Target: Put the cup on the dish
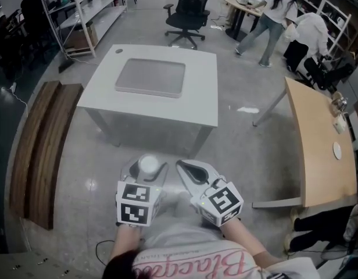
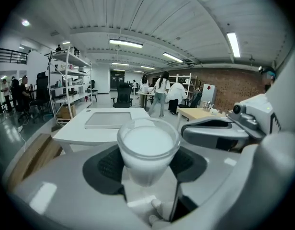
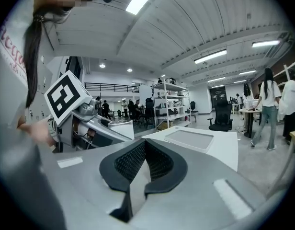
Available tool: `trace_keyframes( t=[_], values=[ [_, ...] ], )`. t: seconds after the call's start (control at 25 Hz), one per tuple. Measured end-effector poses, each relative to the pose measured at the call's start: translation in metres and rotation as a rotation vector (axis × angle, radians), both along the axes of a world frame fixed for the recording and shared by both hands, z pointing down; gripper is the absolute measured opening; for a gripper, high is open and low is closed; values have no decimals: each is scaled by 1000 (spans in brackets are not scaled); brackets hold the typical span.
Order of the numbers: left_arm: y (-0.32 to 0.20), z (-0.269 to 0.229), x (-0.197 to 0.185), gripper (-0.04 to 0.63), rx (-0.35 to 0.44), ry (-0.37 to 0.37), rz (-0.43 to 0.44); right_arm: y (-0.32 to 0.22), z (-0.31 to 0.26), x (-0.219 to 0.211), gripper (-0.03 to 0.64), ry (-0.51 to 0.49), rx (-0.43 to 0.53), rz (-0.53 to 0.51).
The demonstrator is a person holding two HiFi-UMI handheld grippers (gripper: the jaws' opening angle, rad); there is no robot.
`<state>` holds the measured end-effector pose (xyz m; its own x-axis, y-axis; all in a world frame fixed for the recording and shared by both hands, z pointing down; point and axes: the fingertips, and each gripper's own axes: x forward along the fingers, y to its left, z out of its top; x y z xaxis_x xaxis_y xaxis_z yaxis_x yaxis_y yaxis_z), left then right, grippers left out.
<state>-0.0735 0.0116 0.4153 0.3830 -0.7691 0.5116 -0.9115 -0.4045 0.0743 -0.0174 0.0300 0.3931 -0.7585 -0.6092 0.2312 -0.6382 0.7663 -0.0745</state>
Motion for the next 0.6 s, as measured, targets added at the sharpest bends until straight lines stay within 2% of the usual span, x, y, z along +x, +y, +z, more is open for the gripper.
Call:
trace_keyframes(
  t=[0.28, 0.6],
  values=[
    [-39, 9, -8, 261, -13, -7, -18, -35, 5, -8, 2, -13, 9, -30],
    [-98, 13, -13, 261, -18, -7, -50, -99, 8, -9, 2, -16, 2, -52]
  ],
)
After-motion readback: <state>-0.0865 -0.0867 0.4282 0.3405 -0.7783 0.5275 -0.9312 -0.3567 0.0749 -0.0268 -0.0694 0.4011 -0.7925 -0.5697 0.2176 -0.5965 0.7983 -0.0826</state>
